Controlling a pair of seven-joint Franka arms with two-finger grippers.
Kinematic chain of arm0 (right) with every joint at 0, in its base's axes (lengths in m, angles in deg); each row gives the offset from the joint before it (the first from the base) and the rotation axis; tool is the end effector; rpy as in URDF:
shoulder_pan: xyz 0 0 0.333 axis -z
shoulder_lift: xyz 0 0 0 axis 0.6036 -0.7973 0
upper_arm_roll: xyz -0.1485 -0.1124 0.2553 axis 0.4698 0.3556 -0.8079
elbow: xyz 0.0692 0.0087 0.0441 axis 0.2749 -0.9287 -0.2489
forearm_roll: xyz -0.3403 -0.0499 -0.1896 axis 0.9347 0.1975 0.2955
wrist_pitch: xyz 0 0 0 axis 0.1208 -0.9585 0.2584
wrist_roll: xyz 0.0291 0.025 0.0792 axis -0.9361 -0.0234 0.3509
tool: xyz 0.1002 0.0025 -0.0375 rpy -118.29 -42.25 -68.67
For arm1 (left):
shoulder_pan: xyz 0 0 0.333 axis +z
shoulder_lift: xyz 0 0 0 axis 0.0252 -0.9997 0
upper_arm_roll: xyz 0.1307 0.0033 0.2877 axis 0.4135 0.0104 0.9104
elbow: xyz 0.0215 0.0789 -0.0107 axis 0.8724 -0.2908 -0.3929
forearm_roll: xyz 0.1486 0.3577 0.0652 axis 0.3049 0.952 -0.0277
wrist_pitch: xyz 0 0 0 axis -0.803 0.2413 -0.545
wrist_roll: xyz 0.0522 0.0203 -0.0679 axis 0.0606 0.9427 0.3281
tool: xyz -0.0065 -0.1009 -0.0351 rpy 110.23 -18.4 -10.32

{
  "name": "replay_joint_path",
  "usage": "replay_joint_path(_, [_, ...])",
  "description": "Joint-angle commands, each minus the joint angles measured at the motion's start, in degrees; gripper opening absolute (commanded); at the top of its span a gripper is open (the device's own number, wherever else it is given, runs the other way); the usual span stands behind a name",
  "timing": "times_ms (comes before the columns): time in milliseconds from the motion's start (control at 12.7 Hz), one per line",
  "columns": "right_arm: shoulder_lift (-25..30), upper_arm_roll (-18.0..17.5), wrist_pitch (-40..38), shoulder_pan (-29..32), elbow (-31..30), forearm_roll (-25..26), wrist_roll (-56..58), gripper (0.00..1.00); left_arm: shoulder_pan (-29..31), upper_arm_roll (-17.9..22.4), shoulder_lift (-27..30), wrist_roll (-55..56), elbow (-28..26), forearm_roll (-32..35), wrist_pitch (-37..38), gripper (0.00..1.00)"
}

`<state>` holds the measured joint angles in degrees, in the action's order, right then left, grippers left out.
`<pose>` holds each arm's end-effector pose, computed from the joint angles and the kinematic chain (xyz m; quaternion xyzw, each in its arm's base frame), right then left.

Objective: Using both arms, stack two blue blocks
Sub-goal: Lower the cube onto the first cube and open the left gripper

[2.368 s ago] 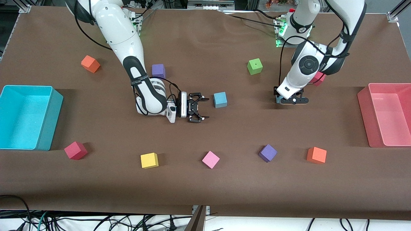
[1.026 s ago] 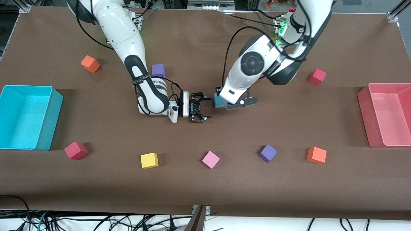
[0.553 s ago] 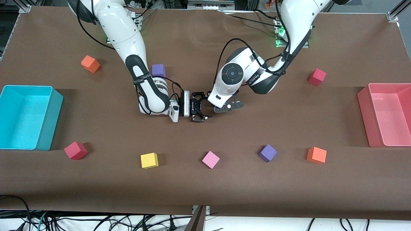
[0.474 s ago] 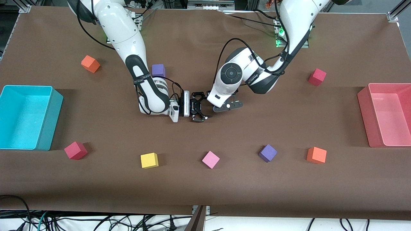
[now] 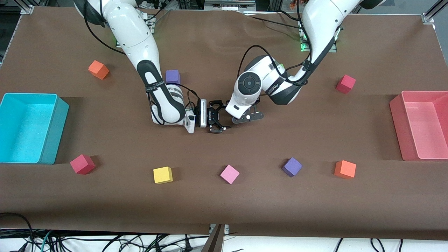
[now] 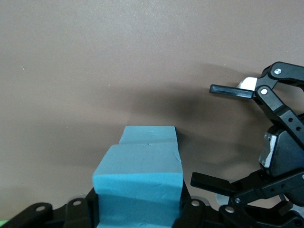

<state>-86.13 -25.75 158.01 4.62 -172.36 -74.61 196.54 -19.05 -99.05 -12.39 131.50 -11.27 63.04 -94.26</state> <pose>0.5151 0.3963 0.0890 -0.5982 -0.5306 -0.3589 0.4815 0.4994 -0.4396 0.2572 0.9876 0.1044 -0.1170 0.0016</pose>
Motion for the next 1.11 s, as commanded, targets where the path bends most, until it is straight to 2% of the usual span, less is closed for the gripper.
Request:
replay_joint_path(0, [-0.3,0.0,0.1,-0.1,0.3,-1.2,1.4,1.00,-0.7,0.1,0.3,1.9,0.1,1.8,-0.4,0.35])
replay_joint_path(79, [-0.3,0.0,0.1,-0.1,0.3,-1.2,1.4,1.00,-0.8,0.0,0.3,2.4,0.1,1.8,-0.3,0.79])
replay_joint_path(158, [-0.3,0.0,0.1,-0.1,0.3,-1.2,1.4,1.00,-0.8,0.0,0.4,4.0,0.1,1.8,-0.3,1.00])
replay_joint_path(474, [-0.3,0.1,0.1,0.1,0.3,-1.0,1.3,1.00,-0.5,-0.1,0.9,5.0,0.2,1.7,0.4,1.00])
replay_joint_path(789, [0.2,0.6,0.4,0.2,0.2,0.3,0.1,1.00,0.3,-0.3,4.7,4.9,1.1,1.0,4.2,1.00])
replay_joint_path(1026, [1.9,3.1,1.8,0.2,0.5,9.2,-6.8,1.00,2.0,-0.4,9.9,4.1,1.4,-1.0,8.8,1.00])
